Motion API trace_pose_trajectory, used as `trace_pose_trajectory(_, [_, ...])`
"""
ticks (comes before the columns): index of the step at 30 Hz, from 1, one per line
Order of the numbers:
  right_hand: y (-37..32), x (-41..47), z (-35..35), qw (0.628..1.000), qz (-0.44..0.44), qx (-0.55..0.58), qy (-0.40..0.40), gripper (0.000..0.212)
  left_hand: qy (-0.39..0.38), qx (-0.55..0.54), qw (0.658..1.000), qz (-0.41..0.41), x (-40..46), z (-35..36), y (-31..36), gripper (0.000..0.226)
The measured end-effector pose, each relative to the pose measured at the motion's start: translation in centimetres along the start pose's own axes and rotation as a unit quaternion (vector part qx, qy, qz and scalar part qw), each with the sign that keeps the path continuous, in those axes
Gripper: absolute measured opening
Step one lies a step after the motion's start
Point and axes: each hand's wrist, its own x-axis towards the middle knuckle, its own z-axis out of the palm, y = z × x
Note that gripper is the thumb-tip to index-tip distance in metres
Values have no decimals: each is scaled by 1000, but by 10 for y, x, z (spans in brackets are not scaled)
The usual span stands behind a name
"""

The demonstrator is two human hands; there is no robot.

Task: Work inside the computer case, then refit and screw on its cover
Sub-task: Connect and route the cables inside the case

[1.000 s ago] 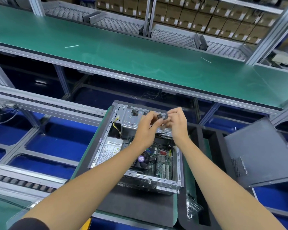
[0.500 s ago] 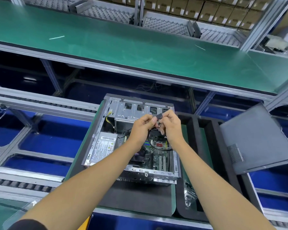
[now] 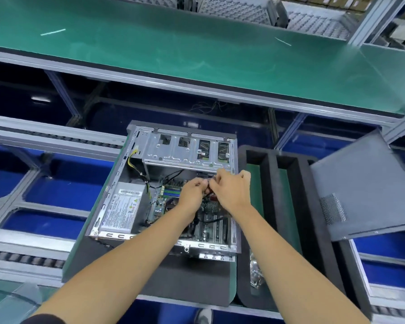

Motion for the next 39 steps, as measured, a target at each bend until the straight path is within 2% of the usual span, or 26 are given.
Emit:
trace_pose_trajectory(2, [11,11,-1,999,-41,9,-9,27,8,9,1000,-4,4,3,0,26])
trace_pose_trajectory(4, [17,25,-1,994,-31,99,18,9,5,37,999,0,6,6,3,31])
trace_pose_trajectory(5, [19,32,-1,989,-16,143,35,9,5,50,999,4,5,9,3,32])
trace_pose_trajectory(9, [24,52,4,973,48,227,15,35,22,11,1000,-5,-2,21,3,25])
trace_pose_trajectory(14, [30,54,16,979,34,199,26,44,38,-37,998,20,-7,25,8,24])
trace_pose_trajectory(25, [29,55,17,982,29,184,35,42,40,-80,996,0,-5,37,2,34])
trace_pose_trajectory(32, [29,54,16,981,24,187,41,40,32,-78,996,8,-2,38,-4,26])
trace_pose_trajectory(39, [29,53,18,982,17,184,43,41,77,-30,996,17,4,43,-4,26])
